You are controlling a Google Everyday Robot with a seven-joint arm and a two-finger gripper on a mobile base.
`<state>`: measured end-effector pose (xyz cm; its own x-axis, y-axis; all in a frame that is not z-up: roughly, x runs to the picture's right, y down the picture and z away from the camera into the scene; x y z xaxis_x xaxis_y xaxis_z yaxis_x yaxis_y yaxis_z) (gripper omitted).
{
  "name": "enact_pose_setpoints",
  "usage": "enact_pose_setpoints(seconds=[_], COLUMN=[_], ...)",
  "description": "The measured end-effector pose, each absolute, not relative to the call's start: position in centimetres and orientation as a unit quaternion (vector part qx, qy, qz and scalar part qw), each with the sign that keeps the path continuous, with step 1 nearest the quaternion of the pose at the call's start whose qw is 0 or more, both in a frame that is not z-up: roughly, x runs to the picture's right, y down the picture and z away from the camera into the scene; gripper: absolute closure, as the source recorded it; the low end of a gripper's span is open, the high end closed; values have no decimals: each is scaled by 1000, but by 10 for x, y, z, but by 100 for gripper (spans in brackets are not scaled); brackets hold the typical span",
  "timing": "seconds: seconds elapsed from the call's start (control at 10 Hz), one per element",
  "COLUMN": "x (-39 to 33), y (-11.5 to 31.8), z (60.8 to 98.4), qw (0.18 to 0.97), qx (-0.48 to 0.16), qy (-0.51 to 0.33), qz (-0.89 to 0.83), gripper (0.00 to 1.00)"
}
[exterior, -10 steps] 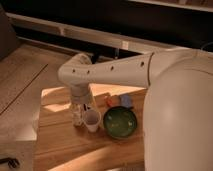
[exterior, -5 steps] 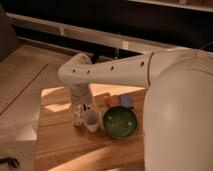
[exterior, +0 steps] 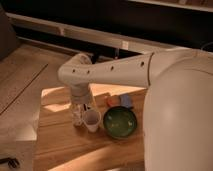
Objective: Knock the bottle over
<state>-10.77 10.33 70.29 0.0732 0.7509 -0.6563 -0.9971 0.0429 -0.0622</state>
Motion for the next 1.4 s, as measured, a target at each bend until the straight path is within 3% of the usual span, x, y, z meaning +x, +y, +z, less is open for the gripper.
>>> enact_pose_setpoints(seconds=[0.9,1.4], x=[-108,-124], y=[102,131], z=[702,719], qw=[684,690], qx=[-264,-316], qy=[232,258], qz=[639,598], gripper=[35,35])
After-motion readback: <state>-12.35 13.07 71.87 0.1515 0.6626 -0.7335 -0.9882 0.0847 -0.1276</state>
